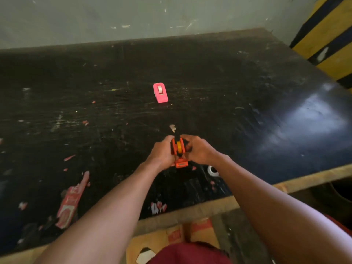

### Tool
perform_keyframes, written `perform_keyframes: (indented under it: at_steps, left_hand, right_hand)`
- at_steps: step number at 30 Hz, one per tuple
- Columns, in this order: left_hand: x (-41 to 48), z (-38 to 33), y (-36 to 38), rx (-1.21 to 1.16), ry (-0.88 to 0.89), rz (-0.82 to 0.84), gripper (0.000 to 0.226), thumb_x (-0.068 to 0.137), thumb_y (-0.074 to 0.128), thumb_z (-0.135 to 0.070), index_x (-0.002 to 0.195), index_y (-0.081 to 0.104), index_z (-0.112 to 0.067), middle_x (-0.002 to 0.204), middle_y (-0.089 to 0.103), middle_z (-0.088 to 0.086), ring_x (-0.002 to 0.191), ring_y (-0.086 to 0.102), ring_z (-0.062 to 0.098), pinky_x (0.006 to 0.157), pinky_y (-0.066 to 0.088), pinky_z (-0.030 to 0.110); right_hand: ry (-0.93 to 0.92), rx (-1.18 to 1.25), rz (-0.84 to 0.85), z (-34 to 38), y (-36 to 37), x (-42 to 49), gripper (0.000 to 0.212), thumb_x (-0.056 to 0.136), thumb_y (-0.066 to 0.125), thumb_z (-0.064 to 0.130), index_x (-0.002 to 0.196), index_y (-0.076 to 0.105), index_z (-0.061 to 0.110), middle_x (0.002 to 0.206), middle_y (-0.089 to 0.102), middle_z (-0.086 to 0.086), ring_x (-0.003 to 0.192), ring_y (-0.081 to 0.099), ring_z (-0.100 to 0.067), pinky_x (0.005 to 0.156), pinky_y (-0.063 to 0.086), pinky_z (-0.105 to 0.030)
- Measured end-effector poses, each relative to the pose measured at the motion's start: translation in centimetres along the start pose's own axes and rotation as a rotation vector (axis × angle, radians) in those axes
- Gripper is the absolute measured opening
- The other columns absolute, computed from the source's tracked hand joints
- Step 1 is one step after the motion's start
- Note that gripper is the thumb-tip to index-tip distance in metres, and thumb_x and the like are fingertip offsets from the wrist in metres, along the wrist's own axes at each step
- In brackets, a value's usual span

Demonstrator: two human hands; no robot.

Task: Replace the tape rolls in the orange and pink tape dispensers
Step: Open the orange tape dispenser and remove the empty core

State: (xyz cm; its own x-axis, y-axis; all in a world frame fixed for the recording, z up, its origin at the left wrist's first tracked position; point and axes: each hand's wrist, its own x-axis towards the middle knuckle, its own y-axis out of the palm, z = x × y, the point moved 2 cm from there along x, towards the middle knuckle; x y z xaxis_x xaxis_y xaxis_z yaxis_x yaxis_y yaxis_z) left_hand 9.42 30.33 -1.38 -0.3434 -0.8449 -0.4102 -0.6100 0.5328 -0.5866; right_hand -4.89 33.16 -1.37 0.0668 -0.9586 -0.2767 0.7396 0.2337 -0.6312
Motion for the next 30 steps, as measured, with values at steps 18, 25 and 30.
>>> perform_keyframes:
  at_steps: [18, 25, 30]
  left_hand:
    - [-5.4, 3.0, 7.1, 0.172, -0.092, -0.038, 0.074, 0.097, 0.061, -0.013, 0.160, 0.025, -0.026, 0.136, 0.062, 0.014, 0.124, 0.062, 0.029, 0.106, 0.050, 0.043]
    - [-4.8, 3.6, 7.9, 0.141, -0.151, -0.080, 0.076, 0.093, 0.060, -0.008, 0.158, 0.027, -0.032, 0.129, 0.064, 0.015, 0.114, 0.066, 0.031, 0.100, 0.053, 0.045]
    - [-5.0, 3.6, 7.8, 0.142, -0.150, -0.056, 0.078, 0.094, 0.062, -0.010, 0.157, 0.023, -0.032, 0.125, 0.066, 0.011, 0.111, 0.067, 0.026, 0.100, 0.054, 0.045]
  right_hand:
    - [0.059, -0.038, 0.068, -4.7, 4.9, -5.4, 0.069, 0.083, 0.066, 0.007, 0.145, 0.038, 0.019, 0.095, 0.074, -0.003, 0.094, 0.068, -0.018, 0.084, 0.047, -0.026]
    - [0.011, -0.004, 0.133, -5.8, 4.7, -4.7, 0.077, 0.083, 0.069, 0.010, 0.149, 0.031, 0.021, 0.086, 0.066, 0.005, 0.092, 0.064, -0.016, 0.085, 0.046, -0.027]
    - [0.017, 0.013, 0.186, -5.4, 4.3, -4.5, 0.070, 0.085, 0.067, 0.009, 0.145, 0.034, 0.023, 0.078, 0.058, 0.011, 0.082, 0.061, -0.010, 0.081, 0.052, -0.029]
